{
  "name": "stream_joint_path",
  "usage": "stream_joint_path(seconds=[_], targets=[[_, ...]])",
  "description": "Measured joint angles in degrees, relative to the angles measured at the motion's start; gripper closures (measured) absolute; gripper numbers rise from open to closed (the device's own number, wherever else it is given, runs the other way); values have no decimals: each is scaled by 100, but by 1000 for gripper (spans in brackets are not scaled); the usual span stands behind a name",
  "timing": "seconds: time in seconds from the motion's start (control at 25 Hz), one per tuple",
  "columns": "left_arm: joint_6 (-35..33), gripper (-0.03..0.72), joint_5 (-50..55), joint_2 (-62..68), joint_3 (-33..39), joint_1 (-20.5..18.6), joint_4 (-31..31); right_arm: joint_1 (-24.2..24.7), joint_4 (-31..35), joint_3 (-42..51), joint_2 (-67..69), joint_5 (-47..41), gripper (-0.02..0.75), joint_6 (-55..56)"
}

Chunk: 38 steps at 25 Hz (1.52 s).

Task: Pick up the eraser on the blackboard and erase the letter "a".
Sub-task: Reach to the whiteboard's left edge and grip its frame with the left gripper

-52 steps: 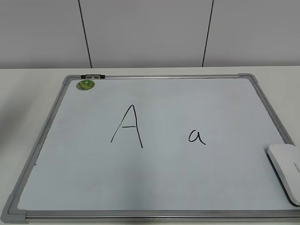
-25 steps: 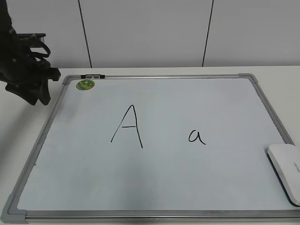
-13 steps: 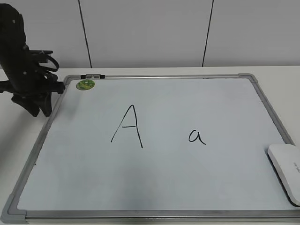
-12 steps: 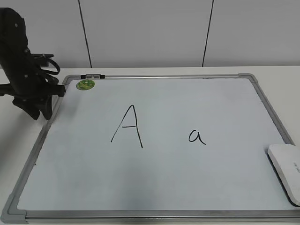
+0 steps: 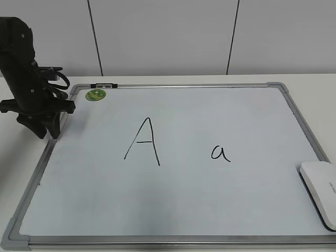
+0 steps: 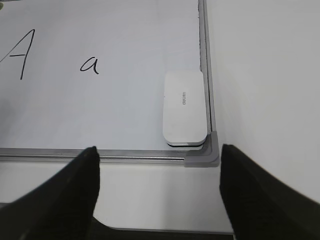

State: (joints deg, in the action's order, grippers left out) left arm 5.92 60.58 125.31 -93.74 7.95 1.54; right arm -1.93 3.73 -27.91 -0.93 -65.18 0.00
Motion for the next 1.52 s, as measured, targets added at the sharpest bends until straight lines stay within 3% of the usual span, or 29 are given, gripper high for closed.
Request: stream_joint_path(seconds=[1.32, 1.52], targets=[[186, 447, -124, 223, -15, 0, -154, 0, 0, 0, 0, 0, 183, 0], [186, 538, -135, 223, -15, 0, -154, 0, 0, 0, 0, 0, 183, 0]])
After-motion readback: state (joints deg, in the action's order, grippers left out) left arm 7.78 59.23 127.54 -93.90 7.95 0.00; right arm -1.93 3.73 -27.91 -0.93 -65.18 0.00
